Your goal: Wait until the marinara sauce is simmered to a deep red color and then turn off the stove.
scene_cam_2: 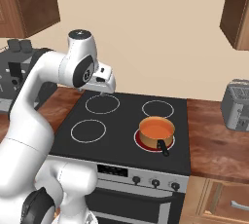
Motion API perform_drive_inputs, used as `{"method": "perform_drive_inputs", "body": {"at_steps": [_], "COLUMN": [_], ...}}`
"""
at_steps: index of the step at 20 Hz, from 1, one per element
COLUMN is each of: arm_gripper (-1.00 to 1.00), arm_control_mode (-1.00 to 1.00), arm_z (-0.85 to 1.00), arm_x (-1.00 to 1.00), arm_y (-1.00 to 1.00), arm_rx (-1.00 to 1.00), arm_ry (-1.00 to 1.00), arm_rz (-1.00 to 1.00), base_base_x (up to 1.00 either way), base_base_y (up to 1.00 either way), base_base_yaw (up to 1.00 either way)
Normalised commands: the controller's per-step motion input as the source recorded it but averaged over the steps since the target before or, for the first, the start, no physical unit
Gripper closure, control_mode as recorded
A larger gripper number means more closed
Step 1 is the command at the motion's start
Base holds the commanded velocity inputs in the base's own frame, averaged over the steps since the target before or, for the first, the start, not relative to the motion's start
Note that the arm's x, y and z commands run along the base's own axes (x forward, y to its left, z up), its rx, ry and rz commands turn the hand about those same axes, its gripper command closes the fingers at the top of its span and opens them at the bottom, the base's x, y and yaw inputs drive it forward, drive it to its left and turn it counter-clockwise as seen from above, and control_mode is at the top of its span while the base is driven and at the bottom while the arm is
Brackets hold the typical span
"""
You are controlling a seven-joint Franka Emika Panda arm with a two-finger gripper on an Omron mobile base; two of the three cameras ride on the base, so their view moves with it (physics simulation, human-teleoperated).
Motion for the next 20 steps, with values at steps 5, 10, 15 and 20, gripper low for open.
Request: {"method": "perform_drive_inputs", "body": {"at_steps": [5, 10, 15, 20], "arm_gripper": [-1.0, -1.0, -1.0, -1.0], "arm_control_mode": [-1.0, -1.0, -1.0, -1.0], "arm_z": [0.0, 0.0, 0.0, 0.0], "arm_x": [0.0, 0.0, 0.0, 0.0], "arm_y": [0.0, 0.0, 0.0, 0.0], "arm_rx": [0.0, 0.0, 0.0, 0.0], "arm_ry": [0.0, 0.0, 0.0, 0.0], "arm_rz": [0.0, 0.0, 0.0, 0.0], "base_base_x": [0.0, 0.0, 0.0, 0.0], "base_base_y": [0.0, 0.0, 0.0, 0.0], "base_base_yaw": [0.0, 0.0, 0.0, 0.0]}}
